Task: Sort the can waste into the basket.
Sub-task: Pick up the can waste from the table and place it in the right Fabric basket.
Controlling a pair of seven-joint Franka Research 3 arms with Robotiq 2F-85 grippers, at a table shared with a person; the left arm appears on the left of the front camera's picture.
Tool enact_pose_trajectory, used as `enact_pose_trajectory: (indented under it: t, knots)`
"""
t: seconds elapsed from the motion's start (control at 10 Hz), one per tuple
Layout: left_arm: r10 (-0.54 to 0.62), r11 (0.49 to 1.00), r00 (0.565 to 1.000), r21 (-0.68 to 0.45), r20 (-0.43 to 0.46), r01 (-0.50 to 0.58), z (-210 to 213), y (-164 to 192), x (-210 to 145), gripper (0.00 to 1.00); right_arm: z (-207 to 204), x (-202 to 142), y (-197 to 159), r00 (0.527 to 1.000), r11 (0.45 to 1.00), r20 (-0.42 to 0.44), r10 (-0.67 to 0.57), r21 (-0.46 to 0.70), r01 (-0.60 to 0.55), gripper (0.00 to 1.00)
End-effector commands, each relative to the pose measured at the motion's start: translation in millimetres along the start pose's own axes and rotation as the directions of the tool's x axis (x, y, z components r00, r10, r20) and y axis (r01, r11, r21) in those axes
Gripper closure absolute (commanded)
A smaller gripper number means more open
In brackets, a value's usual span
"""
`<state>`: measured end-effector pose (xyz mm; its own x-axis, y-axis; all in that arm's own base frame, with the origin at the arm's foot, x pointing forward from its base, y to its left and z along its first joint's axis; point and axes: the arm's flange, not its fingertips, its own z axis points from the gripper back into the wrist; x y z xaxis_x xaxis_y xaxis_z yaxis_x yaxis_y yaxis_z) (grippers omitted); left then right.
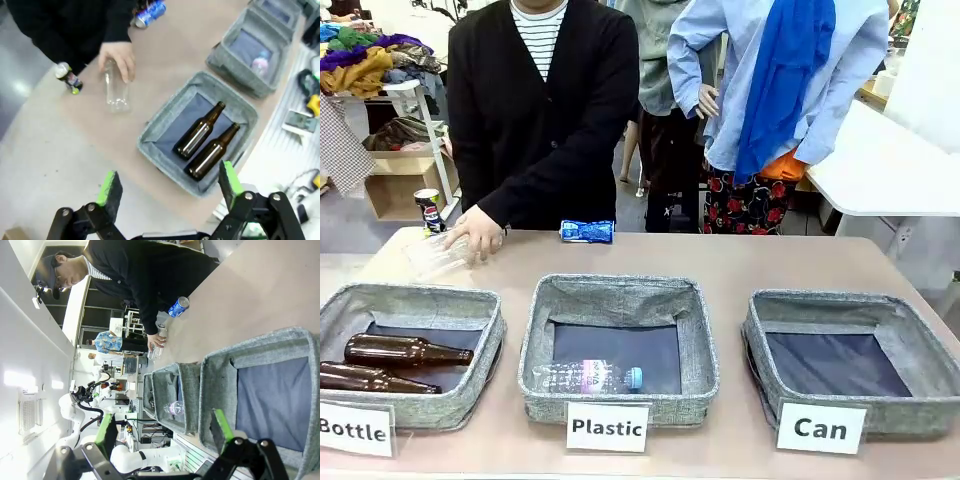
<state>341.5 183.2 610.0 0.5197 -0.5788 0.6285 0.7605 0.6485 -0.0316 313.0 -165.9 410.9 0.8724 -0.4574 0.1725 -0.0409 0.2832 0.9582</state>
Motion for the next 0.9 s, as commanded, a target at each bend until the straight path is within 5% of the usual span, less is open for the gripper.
enact_pose_trajectory:
  t: [0.0, 0.2, 0.5, 0.8]
  knots:
    - [-0.006, 1.0, 0.998, 0.001, 0.06, 0.006, -5.7, 14.2, 9.7, 0.0, 0.7, 0.0, 3.8, 1.0, 1.0, -0.006, -0.018, 0.002, 0.018, 0.0]
    - [0.023, 0.999, 0.999, -0.047, 0.044, -0.021, -22.0, 37.0, 10.9, 0.0, 0.7, 0.0, 3.8, 1.0, 1.0, -0.006, -0.018, 0.002, 0.018, 0.0]
    - [0.004, 0.999, 0.986, 0.049, 0.168, -0.012, 41.1, 2.7, 1.5, 0.0, 0.7, 0.0, 3.8, 1.0, 1.0, -0.006, -0.018, 0.002, 0.018, 0.0]
    - [0.201, 0.956, 0.919, 0.137, 0.339, -0.26, 76.9, -41.6, -76.4, 0.0, 0.7, 0.0, 3.8, 1.0, 1.0, -0.006, -0.018, 0.002, 0.018, 0.0]
